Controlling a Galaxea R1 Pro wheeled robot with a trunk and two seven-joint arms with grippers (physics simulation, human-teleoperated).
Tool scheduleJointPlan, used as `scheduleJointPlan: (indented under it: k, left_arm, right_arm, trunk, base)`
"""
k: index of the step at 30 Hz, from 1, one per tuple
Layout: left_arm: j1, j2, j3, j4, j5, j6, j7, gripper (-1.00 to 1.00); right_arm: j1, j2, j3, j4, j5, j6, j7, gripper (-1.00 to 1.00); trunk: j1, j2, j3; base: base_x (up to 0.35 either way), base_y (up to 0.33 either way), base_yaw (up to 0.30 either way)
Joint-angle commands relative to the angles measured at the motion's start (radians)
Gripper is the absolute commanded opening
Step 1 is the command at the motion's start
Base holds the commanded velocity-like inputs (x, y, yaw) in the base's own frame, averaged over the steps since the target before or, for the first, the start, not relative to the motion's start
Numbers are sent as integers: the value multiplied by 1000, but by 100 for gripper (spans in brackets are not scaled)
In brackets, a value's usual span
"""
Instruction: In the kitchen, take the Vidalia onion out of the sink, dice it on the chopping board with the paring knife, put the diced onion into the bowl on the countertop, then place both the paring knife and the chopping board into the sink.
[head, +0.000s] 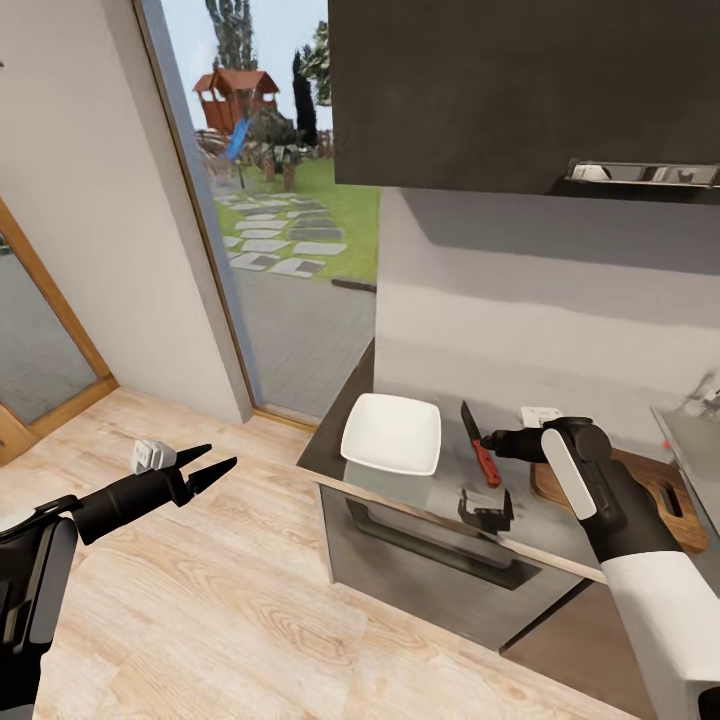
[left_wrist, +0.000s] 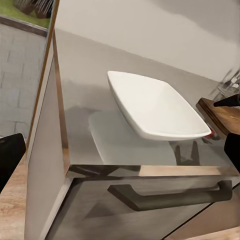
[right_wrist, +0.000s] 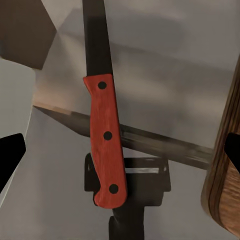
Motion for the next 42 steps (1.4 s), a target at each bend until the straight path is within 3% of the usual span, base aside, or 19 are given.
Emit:
scheduleJointPlan:
  k: [1, 42]
  left_arm:
    - [-1, 0, 1, 0, 4, 8, -2, 100]
    - [-1, 0, 0, 0, 4, 8, -2, 100]
  right_arm:
    - [-1, -1, 3, -1, -10, 3, -10, 100]
    - [-1, -1, 0, -1, -10, 3, -10, 100]
  trunk:
    - [1, -2, -2]
    - [1, -2, -10]
  base:
    - [0, 0, 3]
    - [0, 0, 32]
